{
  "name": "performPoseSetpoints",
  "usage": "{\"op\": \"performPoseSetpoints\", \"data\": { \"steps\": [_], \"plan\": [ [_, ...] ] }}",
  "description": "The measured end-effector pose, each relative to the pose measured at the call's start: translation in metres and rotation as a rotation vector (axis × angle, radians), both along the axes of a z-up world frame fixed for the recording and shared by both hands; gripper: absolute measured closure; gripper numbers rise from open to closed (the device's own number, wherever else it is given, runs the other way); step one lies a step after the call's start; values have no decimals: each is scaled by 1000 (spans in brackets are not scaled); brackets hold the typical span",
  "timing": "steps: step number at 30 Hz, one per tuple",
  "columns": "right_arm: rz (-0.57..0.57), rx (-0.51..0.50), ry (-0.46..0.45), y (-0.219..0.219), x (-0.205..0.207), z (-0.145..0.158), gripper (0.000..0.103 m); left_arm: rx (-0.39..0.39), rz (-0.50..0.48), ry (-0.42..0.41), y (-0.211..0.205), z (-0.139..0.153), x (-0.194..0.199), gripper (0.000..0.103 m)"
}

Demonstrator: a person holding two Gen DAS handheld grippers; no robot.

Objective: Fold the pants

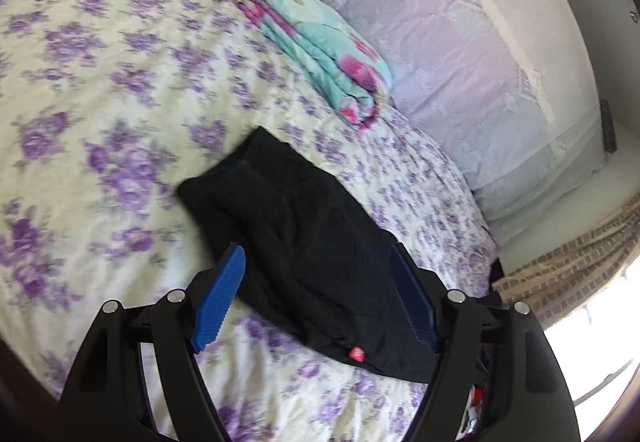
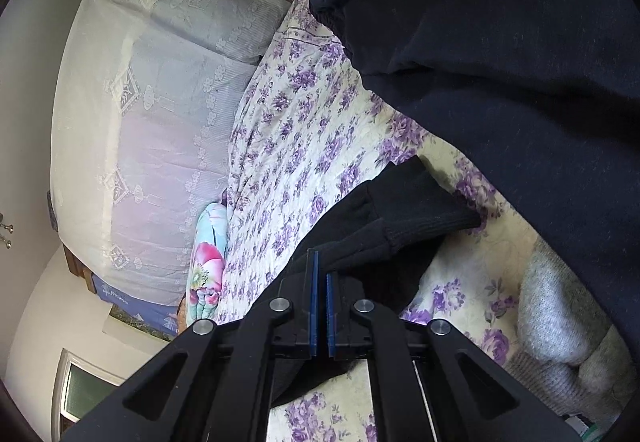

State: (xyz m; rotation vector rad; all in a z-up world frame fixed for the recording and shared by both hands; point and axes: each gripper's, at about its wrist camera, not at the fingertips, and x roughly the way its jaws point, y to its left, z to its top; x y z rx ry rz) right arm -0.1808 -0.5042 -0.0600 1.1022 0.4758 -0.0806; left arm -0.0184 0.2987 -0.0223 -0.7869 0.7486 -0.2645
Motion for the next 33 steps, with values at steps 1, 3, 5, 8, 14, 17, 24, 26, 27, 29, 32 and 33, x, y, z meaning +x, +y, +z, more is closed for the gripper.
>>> {"op": "performPoseSetpoints", "data": {
  "steps": [1, 3, 5, 8, 14, 17, 24, 26, 27, 29, 32, 33],
  "plan": [
    [2, 2, -1, 0, 0, 0, 99, 11, -13, 5, -6, 0, 5, 33],
    [6, 9, -1, 1, -2, 0, 99, 38, -22, 49, -14, -6, 16, 40],
    [6, 19, -2, 1, -3, -3, 99, 38, -20, 92, -17, -14, 22, 43],
    [9, 27, -2, 0, -3, -5, 99, 72, -10, 120, -17, -20, 21, 46],
    [19, 35, 4, 0, 1, -9, 99, 80, 7, 157, -11, -27, 25, 46],
    [17, 37, 10, 0, 1, -11, 99, 69, 9, 153, -10, -29, 30, 46],
    [17, 45, 12, -2, 0, -14, 99, 40, 27, 118, -6, -30, 46, 93],
    [12, 41, 7, -3, -1, -12, 99, 25, 30, 104, -3, -27, 41, 95],
    [12, 42, 3, -4, -1, -11, 99, 24, 26, 95, -3, -24, 39, 96],
    [17, 48, -5, -5, 0, -8, 99, 28, 11, 81, -2, -17, 34, 97],
    [22, 34, 0, -7, 2, -3, 99, 38, -8, 82, -2, -11, 30, 97],
    [24, 29, 4, -7, 3, -2, 99, 48, -14, 89, -2, -10, 29, 97]
  ]
}}
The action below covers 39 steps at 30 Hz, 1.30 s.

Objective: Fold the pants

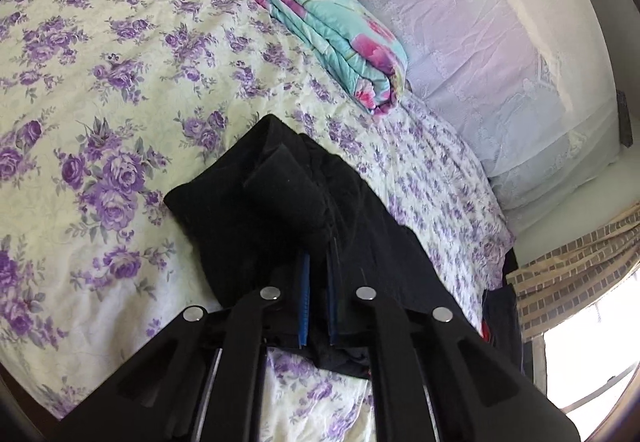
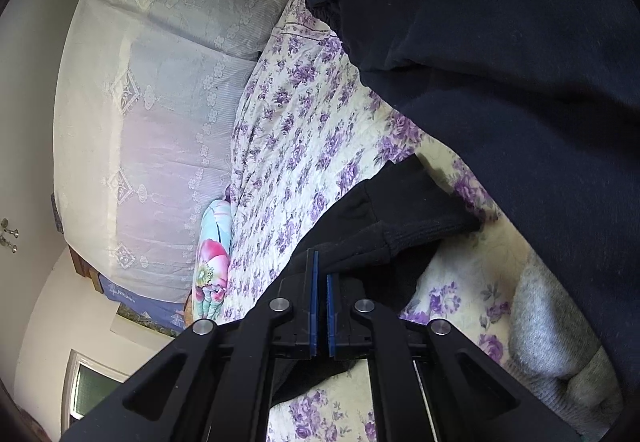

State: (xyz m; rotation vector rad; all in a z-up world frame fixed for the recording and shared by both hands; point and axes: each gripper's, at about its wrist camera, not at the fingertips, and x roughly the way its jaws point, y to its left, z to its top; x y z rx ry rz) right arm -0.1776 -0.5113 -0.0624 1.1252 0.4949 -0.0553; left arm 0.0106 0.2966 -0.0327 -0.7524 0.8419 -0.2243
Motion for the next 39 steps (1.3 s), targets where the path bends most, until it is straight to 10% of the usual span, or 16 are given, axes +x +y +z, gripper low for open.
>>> {"op": "performPoseSetpoints", "data": {
  "steps": [13, 27, 29, 31, 35, 38, 39],
  "plan": [
    [32, -36, -29, -14, 37, 44, 99, -138, -26, -111, -9, 56, 70, 97],
    [57, -157, 187, -52, 317, 55, 99, -4, 109, 10, -38, 42, 284, 97],
    [73, -156, 245, -53, 356, 33, 93, 18, 137, 60, -39, 18, 306, 97],
    [57, -172, 321, -55, 378, 11, 54, 15, 145, 121, -39, -7, 319, 93],
    [30, -131, 278, -63, 376, 2, 53, -74, 139, 158, -28, -39, 322, 89],
    [18, -145, 236, -68, 354, 23, 50, -93, 137, 115, -18, -28, 312, 65],
    [25, -160, 218, -69, 344, 32, 49, -85, 160, 91, -13, -19, 304, 41]
  ]
}}
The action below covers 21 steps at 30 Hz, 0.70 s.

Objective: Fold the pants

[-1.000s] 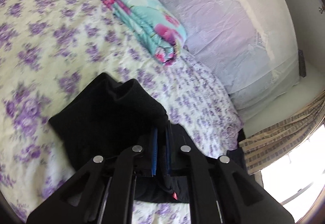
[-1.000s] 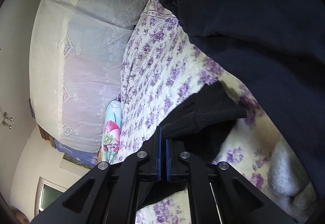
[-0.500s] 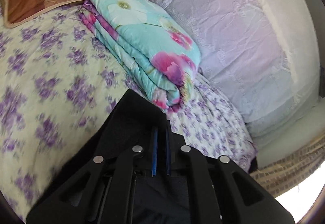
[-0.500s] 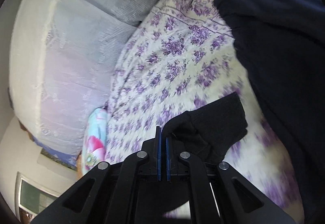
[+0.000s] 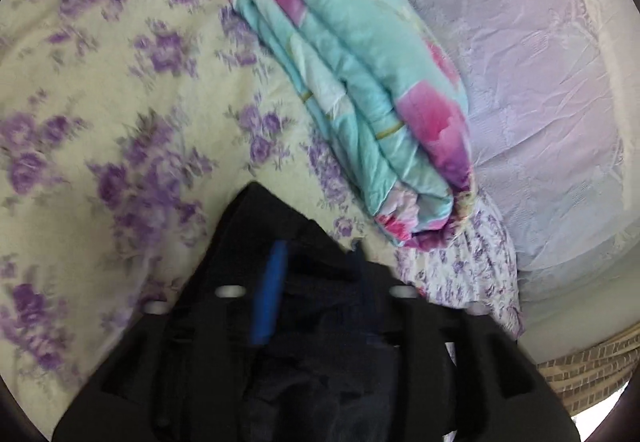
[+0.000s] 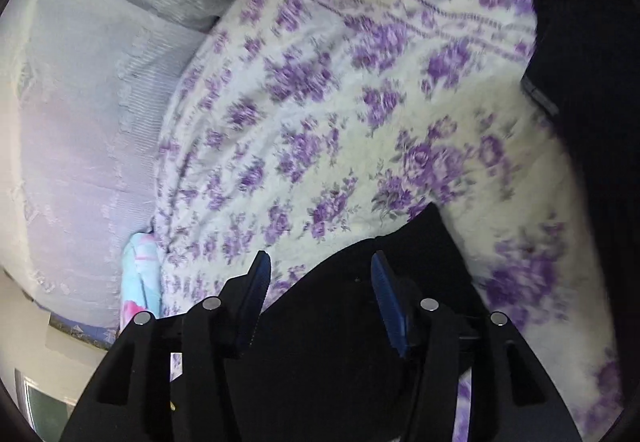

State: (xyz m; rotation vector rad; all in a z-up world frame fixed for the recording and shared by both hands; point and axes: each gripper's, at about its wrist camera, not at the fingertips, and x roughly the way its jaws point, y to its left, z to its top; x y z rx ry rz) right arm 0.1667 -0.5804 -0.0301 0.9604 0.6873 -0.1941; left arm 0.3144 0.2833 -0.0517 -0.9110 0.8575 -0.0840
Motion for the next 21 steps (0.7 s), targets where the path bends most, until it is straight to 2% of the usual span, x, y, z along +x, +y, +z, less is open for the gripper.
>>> {"op": "performPoseSetpoints", "data": {
  "steps": [1, 2, 5, 8, 10, 13, 14, 15, 16, 17, 19, 21],
  "plan": [
    [8, -25, -12, 1, -8, 9, 46, 13, 18, -16, 4, 6, -7, 26],
    [12, -66, -12, 3, -21, 19, 43, 34, 34, -34, 6, 14, -16, 23],
    [26, -129, 46, 10, -50, 18, 41, 96, -6, -73, 7, 32, -38, 22],
    [39, -83, 133, 15, -63, -15, 43, 162, -47, -45, -1, 34, -52, 22],
    [46, -37, 149, 18, -64, -35, 50, 200, -63, -29, -3, 32, -62, 22],
    [20, -37, 134, 19, -55, -48, 51, 227, -67, -25, -5, 28, -75, 22],
    [20, -46, 123, 21, -51, -47, 53, 247, -58, -18, -3, 27, -80, 22],
    [21, -41, 111, 21, -49, -46, 72, 264, -45, -10, -1, 24, -83, 22],
    [34, -19, 92, 21, -48, -47, 85, 271, -32, 1, 3, 22, -86, 22],
    [44, -6, 77, 22, -49, -46, 87, 264, -22, 11, 9, 20, -90, 22],
    [43, -70, 56, 26, -55, -34, 89, 224, -9, 22, 23, 16, -105, 22],
    [44, -110, 62, 22, -63, -27, 90, 234, -10, 35, 30, 16, -118, 22]
  ]
}}
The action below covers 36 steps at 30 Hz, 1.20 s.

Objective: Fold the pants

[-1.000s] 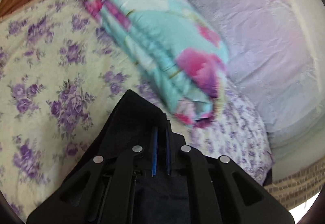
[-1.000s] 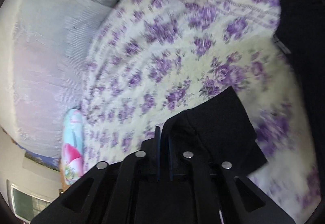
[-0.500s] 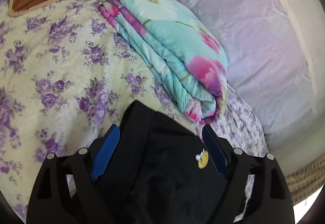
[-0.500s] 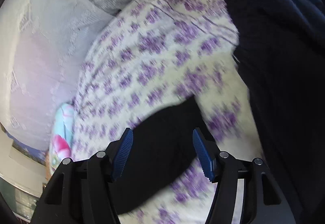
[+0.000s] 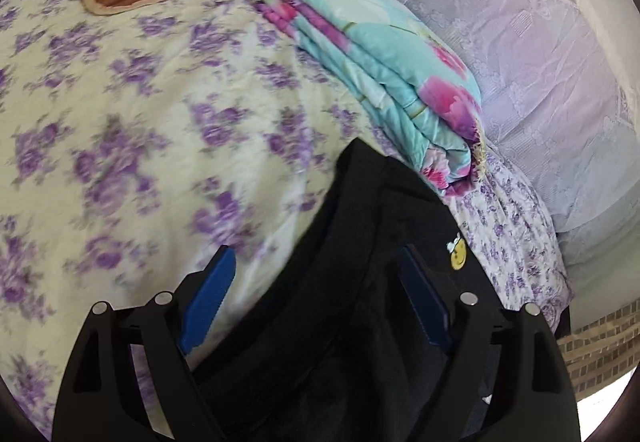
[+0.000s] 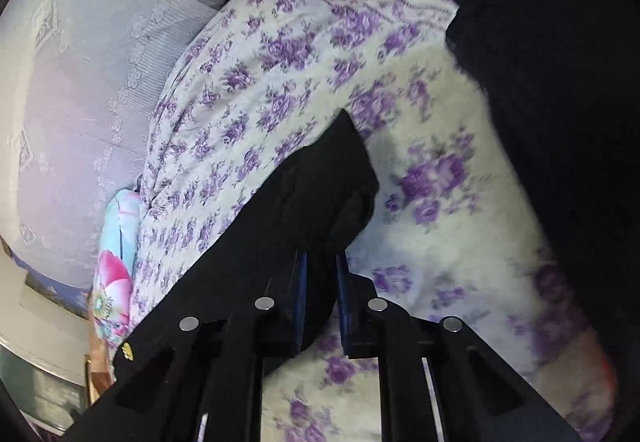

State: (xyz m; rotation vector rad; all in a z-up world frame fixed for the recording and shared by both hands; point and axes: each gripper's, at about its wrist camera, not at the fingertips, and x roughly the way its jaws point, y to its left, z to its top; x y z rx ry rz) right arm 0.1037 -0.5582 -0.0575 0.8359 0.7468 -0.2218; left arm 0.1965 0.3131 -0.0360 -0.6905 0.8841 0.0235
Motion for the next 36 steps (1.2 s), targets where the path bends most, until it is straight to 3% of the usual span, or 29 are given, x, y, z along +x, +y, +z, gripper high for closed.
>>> {"op": "performPoseSetpoints", "data": {
  "steps": [3, 5, 7, 11, 12, 13, 15, 18, 20, 21, 23, 25, 26, 29, 33, 36],
  "plan": [
    [8, 53, 87, -12, 2, -24, 86, 62, -38, 19, -2, -1, -10, 22],
    [14, 37, 67, -9, -2, -19, 77, 121, -38, 14, -5, 1, -15, 22],
    [-18, 25, 35, -3, -13, -7, 57, 146, -37, 12, -6, 1, -20, 22],
    [-3, -61, -60, 29, -51, 27, 57, 171, -71, 12, -9, 1, -38, 22],
    [28, -71, -81, 40, -60, 33, 54, 185, -67, 15, -9, 0, -44, 22],
    [59, -77, -102, 51, -70, 37, 44, 188, -61, 22, -6, -2, -53, 22],
    [88, -101, -128, 72, -91, 42, 37, 139, -58, 42, 2, -12, -73, 22],
    [93, -115, -121, 86, -114, 37, 36, 26, -77, 59, 8, -29, -93, 22],
    [96, -75, -105, 87, -121, 29, 36, 33, -98, 39, 4, -29, -98, 22],
    [97, -55, -105, 88, -122, 26, 36, 38, -105, 27, 1, -27, -98, 24],
    [102, -29, -111, 93, -126, 26, 36, -1, -118, 3, -2, -26, -94, 45],
    [110, -29, -122, 100, -130, 29, 36, -45, -158, 2, -10, -29, -83, 82],
    [116, -32, -129, 104, -131, 32, 36, -51, -177, 2, -13, -30, -81, 87],
    [135, -44, -153, 112, -138, 41, 36, -30, -158, -11, -10, -30, -89, 90],
    [145, -77, -145, 115, -141, 44, 36, -115, -88, -21, 28, -34, -113, 90],
    [145, -71, -123, 112, -136, 35, 36, -104, -91, 32, 29, -45, -114, 80]
  ]
}}
